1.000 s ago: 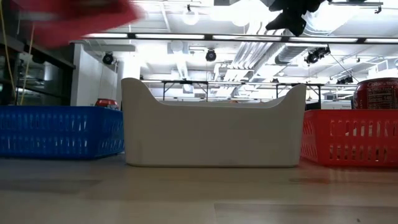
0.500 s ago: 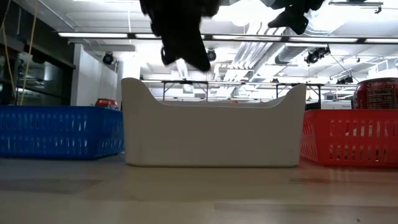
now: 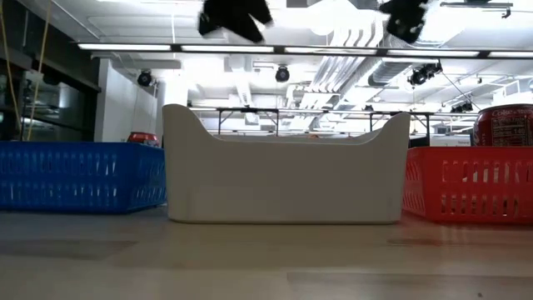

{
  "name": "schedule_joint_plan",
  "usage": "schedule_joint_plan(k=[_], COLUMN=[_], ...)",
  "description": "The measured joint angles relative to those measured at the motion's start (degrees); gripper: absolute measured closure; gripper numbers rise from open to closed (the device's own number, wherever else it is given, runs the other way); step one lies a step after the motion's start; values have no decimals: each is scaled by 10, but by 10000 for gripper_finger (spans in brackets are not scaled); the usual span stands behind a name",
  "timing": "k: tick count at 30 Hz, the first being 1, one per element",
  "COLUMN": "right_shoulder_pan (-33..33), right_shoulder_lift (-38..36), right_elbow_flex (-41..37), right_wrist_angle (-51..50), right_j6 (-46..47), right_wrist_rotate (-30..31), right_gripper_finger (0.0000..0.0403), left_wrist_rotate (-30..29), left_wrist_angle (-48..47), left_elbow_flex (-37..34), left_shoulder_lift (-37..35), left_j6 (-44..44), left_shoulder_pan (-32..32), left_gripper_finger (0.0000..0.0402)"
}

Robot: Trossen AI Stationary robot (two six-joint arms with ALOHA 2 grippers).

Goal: Sort candy
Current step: Put the red candy into the white bin

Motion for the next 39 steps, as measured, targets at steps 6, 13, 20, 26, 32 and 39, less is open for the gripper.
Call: schedule_joint_plan(k=[6,13,20,26,32,39], right_shoulder_pan=[149,378,509,559,565,565], right_shoulder_lift=[9,95,244,339,406,452], right_elbow_flex=[0,0,0,0,0,0], right_wrist_angle=[-117,-171,-99,-51,-64,-64], right_j6=[200,617,929,1062,1062,1054], right_wrist_rotate=[-3,83,57,50,16,20], right_gripper_finger=[181,181,181,181,181,181], left_wrist_rotate=[-116,-147,-143,-143,-143,-145], left_wrist_angle=[-70,-66,-65,-64,-64,-63], left_elbow_flex=[-30,-60,-63,-63,-63,-63], left_shoulder_lift=[-152,-280,-332,-342,-341,-341], left_j6=[-9,0,73,98,116,102], left_shoulder_pan=[19,54,41,36,36,36], left_gripper_finger=[193,183,183,183,183,183])
